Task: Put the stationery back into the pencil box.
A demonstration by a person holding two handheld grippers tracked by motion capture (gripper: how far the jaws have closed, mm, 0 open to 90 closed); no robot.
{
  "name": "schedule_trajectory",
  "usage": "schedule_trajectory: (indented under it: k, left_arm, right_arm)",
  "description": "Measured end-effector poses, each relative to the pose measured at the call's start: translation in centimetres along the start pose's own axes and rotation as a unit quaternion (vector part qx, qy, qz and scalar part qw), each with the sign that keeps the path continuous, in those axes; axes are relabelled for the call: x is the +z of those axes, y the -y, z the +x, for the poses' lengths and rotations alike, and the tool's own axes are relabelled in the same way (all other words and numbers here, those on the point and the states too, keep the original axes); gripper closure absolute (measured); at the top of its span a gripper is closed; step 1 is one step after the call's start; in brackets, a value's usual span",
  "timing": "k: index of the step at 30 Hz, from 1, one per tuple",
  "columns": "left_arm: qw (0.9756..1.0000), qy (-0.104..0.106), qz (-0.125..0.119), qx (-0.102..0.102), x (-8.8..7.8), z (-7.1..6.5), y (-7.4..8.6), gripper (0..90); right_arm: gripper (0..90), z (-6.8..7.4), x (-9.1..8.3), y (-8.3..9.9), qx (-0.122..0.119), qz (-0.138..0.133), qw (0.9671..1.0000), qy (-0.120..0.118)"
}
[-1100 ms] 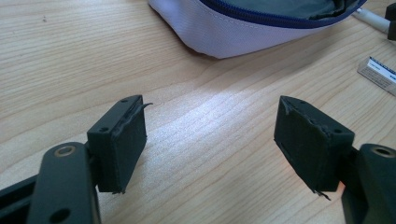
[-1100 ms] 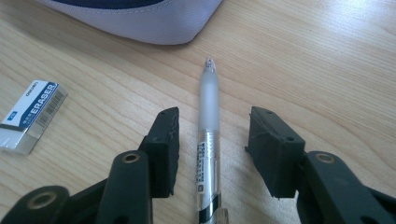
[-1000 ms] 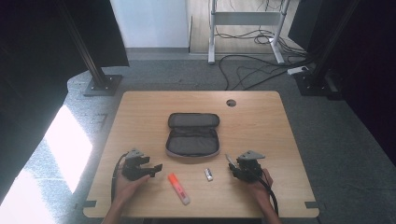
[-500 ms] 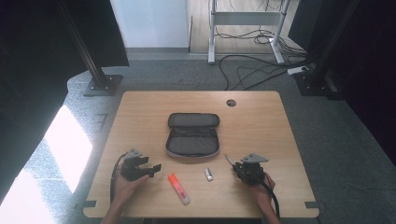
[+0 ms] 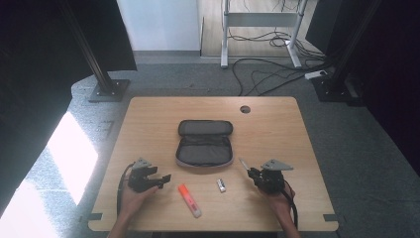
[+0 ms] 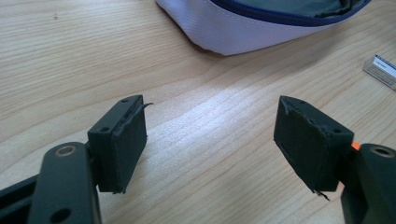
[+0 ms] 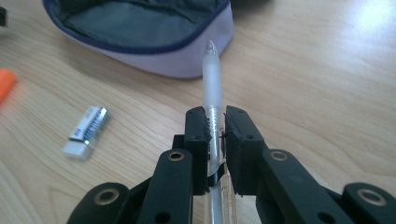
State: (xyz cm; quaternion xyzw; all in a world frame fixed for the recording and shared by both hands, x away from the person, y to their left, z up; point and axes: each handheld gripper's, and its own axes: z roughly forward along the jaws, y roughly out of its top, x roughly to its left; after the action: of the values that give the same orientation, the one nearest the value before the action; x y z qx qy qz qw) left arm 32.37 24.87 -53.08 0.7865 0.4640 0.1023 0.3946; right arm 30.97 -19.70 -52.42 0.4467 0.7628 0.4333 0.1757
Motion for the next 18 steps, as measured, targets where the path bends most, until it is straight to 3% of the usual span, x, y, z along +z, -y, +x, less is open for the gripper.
schedule_trajectory:
  k: [8, 18]
  left_arm:
    - [1.0000, -0.001, 0.000, -0.006, -0.1, 0.2, 0.0, 26.2]
    - [1.0000, 0.003, 0.003, -0.003, -0.1, 0.1, 0.0, 26.3]
  right_arm:
    - [78.9, 0.1, -0.5, -1.2, -0.007, -0.020, 0.9997, -0.011]
    - [78.9, 0.2, 0.0, -3.6, -0.008, -0.042, 0.9988, -0.022]
